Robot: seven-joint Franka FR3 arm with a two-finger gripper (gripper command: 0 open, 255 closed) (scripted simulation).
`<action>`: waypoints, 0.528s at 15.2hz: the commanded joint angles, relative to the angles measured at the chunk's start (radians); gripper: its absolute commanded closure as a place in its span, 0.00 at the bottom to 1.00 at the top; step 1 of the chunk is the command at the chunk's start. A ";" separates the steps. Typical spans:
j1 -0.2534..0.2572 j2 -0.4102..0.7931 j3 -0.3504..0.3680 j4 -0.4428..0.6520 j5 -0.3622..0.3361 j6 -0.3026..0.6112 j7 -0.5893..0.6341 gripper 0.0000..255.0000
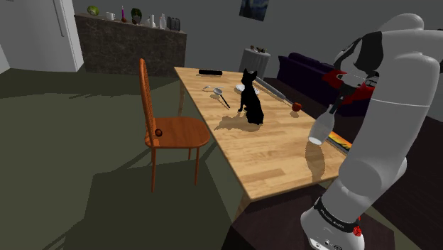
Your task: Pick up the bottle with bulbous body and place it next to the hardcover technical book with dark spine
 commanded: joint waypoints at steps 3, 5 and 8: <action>0.000 0.000 0.000 0.000 0.000 0.000 0.000 0.00; 0.000 0.000 0.000 0.000 0.000 0.000 0.000 0.00; 0.004 -0.013 -0.007 0.023 -0.014 -0.028 0.010 0.00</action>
